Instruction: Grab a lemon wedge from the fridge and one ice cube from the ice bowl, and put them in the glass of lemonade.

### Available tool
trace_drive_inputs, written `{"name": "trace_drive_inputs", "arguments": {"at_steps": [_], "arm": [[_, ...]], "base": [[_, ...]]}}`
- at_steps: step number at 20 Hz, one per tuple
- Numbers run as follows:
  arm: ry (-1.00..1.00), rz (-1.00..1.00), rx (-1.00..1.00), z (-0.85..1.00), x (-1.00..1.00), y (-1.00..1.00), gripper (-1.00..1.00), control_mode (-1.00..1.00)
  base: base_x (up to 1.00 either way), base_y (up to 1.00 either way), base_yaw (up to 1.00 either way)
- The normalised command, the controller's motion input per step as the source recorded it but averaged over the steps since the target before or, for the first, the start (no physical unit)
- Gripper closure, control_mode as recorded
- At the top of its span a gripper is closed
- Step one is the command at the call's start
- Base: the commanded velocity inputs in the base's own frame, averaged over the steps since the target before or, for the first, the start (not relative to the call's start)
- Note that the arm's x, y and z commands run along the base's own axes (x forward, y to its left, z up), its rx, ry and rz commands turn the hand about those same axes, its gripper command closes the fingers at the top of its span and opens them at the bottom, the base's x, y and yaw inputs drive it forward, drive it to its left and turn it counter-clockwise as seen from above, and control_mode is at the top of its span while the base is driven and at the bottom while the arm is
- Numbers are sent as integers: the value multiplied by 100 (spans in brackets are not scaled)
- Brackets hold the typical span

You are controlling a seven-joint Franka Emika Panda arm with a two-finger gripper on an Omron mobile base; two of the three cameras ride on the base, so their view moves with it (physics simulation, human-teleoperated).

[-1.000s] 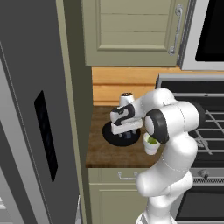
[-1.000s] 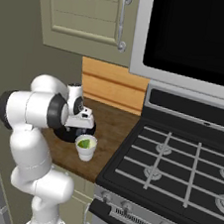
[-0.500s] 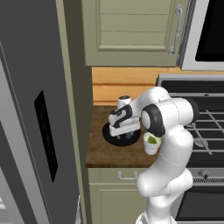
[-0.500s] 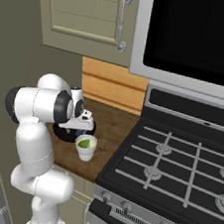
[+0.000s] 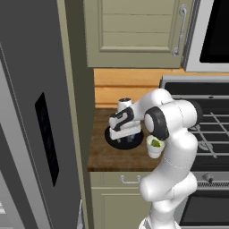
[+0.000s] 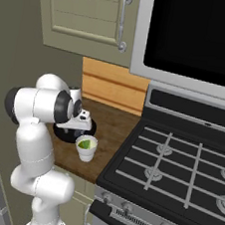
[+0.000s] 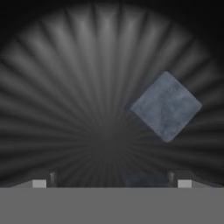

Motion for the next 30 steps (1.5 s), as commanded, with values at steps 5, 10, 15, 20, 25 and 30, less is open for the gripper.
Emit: {"name": "trace_drive_inputs", "arguments": {"at_steps": [5,10,15,20,25,30], "arm": [[0,2,2,0,-10,8,-100,-100],[-1,0,4,0,-27,-10,-100,-100],[0,-6,5,0,4,-1,-100,-100],[0,-9,5,0,7,0,-100,-100],[-3,-1,0,-17,0,2,-100,-100],[-2,-1,0,-21,2,14,-100,-100]], "base": [[0,0,0],[0,0,0],[0,0,0],[0,0,0],[0,0,0],[0,0,0]]}}
